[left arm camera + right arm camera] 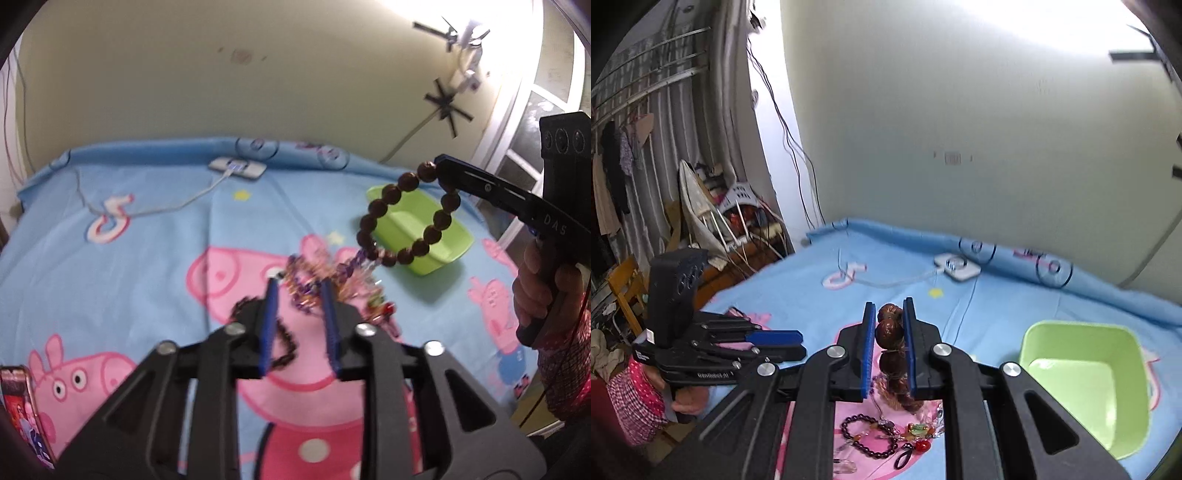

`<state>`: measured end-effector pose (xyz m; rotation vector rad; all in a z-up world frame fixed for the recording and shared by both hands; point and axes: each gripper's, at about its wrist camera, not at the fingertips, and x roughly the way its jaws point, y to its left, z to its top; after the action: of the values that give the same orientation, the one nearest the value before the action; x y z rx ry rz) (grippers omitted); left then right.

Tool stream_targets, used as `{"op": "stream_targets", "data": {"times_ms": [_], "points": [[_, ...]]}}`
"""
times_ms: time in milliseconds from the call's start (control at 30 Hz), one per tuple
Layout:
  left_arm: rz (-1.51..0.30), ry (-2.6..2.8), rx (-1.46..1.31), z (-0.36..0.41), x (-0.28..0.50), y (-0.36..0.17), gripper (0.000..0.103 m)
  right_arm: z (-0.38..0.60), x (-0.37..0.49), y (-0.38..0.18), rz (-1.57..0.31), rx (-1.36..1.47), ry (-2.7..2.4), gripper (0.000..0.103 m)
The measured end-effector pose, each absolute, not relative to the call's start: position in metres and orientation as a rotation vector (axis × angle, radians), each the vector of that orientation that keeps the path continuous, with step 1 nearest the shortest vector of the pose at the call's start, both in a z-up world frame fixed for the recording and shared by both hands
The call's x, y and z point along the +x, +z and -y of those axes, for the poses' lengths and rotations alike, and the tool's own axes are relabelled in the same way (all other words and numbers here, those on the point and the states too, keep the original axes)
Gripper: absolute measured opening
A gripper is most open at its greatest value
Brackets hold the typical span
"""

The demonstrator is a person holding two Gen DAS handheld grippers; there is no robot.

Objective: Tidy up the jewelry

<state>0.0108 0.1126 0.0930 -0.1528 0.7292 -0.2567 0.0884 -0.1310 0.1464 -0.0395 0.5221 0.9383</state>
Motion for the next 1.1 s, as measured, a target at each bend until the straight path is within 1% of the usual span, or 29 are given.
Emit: {"op": "stream_targets", "data": {"times_ms": [67, 133, 167, 200, 333, 500, 733, 767, 800, 833, 867, 900, 1000, 1100], "points": [[-0.696, -0.271, -0.151, -0.102, 0.009, 0.105, 0.043, 0.137, 0.081, 0.158, -0.494, -0.033, 0.935, 0.000], [-0.671, -0.297, -0.139, -0.090, 0.010, 0.115, 0.047, 0.147, 0.070, 0.169, -0.467, -0.008, 0.931, 0.000], [-0.659, -0.309, -0.129, -0.086, 0.009, 0.120, 0.053, 0.152, 0.066, 0.174, -0.451, 0.011, 0.934, 0.000], [-0.638, -0.318, -0.117, -0.080, 0.006, 0.126, 0.056, 0.158, 0.061, 0.180, -0.425, 0.034, 0.937, 0.000], [-0.610, -0.357, -0.083, -0.066, -0.004, 0.131, 0.057, 0.168, 0.047, 0.193, -0.378, 0.034, 0.914, 0.000], [-0.615, -0.433, -0.002, -0.035, -0.015, 0.116, 0.057, 0.167, 0.042, 0.197, -0.371, 0.007, 0.900, 0.000], [-0.622, -0.485, 0.039, -0.005, -0.002, 0.103, 0.057, 0.166, 0.037, 0.195, -0.370, 0.020, 0.917, 0.000], [-0.619, -0.486, 0.039, -0.004, 0.001, 0.102, 0.050, 0.166, 0.037, 0.196, -0.372, 0.021, 0.920, 0.000], [-0.619, -0.488, 0.041, -0.003, 0.003, 0.100, 0.037, 0.166, 0.037, 0.196, -0.371, 0.022, 0.925, 0.000], [-0.627, -0.492, 0.042, -0.002, 0.007, 0.099, 0.030, 0.166, 0.036, 0.198, -0.369, 0.022, 0.929, 0.000], [-0.635, -0.498, 0.039, -0.002, 0.011, 0.097, 0.015, 0.166, 0.036, 0.200, -0.364, 0.023, 0.931, 0.000], [-0.644, -0.506, 0.035, -0.002, 0.011, 0.098, 0.006, 0.167, 0.035, 0.203, -0.356, 0.021, 0.928, 0.000], [-0.624, -0.515, 0.047, -0.007, 0.008, 0.109, 0.006, 0.170, 0.035, 0.210, -0.336, 0.010, 0.913, 0.000], [-0.574, -0.537, 0.035, -0.016, -0.003, 0.131, 0.006, 0.169, 0.043, 0.207, -0.354, 0.013, 0.898, 0.000]]}}
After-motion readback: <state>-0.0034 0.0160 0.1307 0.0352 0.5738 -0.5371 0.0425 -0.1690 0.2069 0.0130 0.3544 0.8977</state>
